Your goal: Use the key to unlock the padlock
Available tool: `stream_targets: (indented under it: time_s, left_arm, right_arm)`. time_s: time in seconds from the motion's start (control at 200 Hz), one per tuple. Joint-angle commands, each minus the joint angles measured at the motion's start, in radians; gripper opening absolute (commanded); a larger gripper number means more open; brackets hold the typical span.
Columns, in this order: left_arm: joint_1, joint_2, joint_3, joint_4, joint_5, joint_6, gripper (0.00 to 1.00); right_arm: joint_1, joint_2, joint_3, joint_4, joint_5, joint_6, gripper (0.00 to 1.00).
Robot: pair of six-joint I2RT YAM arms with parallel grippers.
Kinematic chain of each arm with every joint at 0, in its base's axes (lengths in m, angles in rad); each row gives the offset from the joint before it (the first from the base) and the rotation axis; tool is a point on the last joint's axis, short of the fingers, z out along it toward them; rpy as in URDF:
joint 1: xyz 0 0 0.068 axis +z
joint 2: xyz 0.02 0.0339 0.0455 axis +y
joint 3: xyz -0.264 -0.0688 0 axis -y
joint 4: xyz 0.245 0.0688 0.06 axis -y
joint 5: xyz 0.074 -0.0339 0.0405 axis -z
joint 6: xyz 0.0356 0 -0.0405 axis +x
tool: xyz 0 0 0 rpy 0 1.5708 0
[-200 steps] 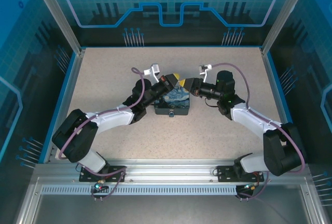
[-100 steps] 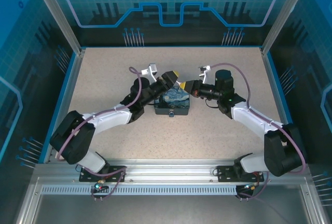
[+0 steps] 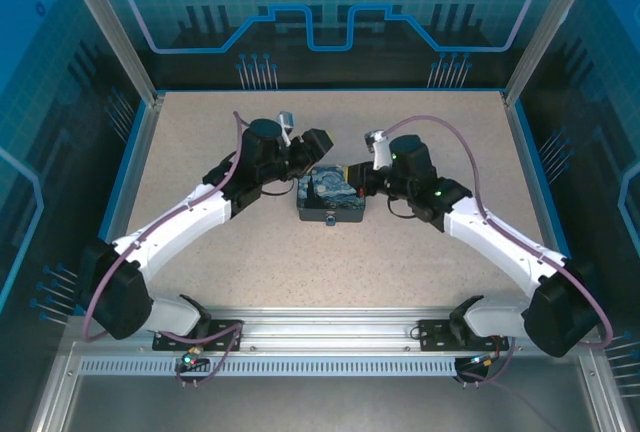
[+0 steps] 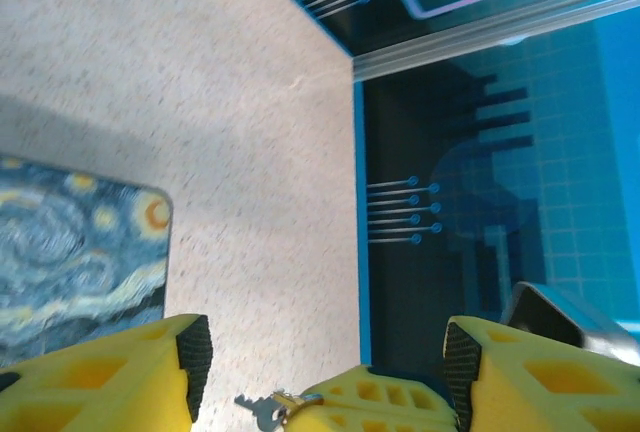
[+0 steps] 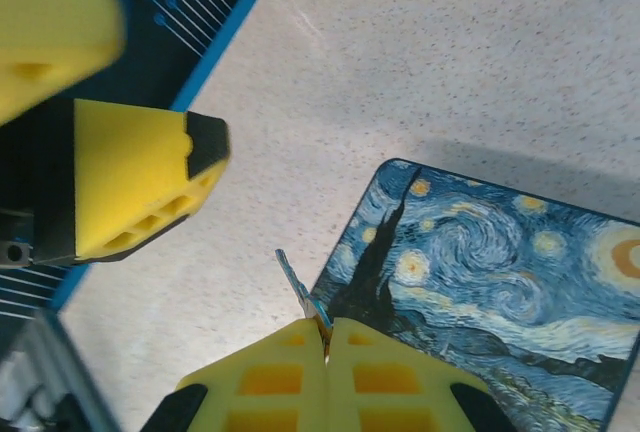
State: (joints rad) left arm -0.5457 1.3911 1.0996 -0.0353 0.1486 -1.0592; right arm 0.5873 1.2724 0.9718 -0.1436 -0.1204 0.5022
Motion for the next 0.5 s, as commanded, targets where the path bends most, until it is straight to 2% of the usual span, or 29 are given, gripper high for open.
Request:
stream_targets:
  time_s: [0.0, 0.09, 0.19, 0.495]
  left_arm:
    - [0.002, 0.022, -0.002, -0.101, 0.062, -0.058, 0.61]
    - [0.002, 0.029, -0.006, -0.107, 0.066, -0.084, 0.58]
    - [0.000, 0.038, -0.016, -0.100, 0.073, -0.102, 0.53]
    - [-0.018, 0.071, -0.032, -0.051, 0.077, -0.143, 0.50]
  right_arm:
    - [0.077, -0.020, 0.034, -0.099, 0.294, -0.150, 0.00]
    - [0.122, -0.019, 0.033, -0.089, 0.389, -0.197, 0.00]
    - [0.150, -0.016, 0.031, -0.071, 0.433, -0.227, 0.00]
    - [0.189, 0.029, 0.070, -0.067, 0.434, -0.265, 0.00]
